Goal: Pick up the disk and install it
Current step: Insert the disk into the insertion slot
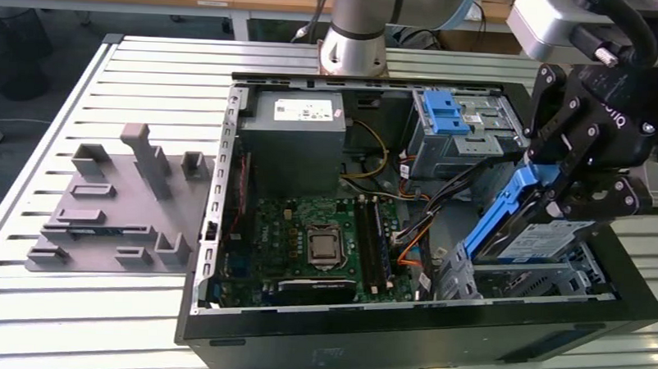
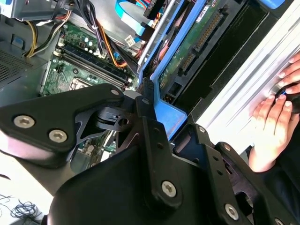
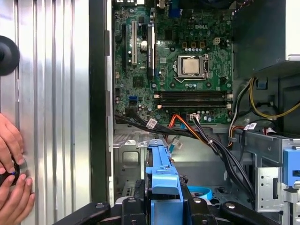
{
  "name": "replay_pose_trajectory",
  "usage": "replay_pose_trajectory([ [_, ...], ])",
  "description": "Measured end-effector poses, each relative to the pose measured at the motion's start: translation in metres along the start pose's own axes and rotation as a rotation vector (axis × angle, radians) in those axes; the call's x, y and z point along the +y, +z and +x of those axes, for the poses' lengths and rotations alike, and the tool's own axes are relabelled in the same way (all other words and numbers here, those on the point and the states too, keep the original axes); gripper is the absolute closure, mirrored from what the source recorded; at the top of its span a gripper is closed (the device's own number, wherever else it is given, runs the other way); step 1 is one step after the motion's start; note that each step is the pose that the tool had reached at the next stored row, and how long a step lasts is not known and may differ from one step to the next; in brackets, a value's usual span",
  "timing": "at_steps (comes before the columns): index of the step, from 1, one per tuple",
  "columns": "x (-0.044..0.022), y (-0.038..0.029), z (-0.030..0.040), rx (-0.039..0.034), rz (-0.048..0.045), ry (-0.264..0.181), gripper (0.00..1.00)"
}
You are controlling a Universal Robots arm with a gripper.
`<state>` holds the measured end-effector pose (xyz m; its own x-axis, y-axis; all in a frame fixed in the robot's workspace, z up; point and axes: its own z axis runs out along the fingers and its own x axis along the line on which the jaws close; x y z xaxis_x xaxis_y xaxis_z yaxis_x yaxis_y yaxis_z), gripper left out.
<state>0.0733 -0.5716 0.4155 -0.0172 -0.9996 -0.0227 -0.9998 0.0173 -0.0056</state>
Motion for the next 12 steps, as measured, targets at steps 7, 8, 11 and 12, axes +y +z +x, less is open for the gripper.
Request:
replay_pose_trajectory([
  [7,0.0000,0.0074,0.0003,-0.0001,0.0000,0.000,0.64],
  [8,0.0000,0.0084,0.0004,-0.0001,0.0000,0.000,0.64],
  [11,0.0001,0.0112,0.0005,0.0000,0.0000,0.000,0.64],
  [12,0.0001,0.0122,0.0005,0.0000,0.0000,0.000,0.64],
])
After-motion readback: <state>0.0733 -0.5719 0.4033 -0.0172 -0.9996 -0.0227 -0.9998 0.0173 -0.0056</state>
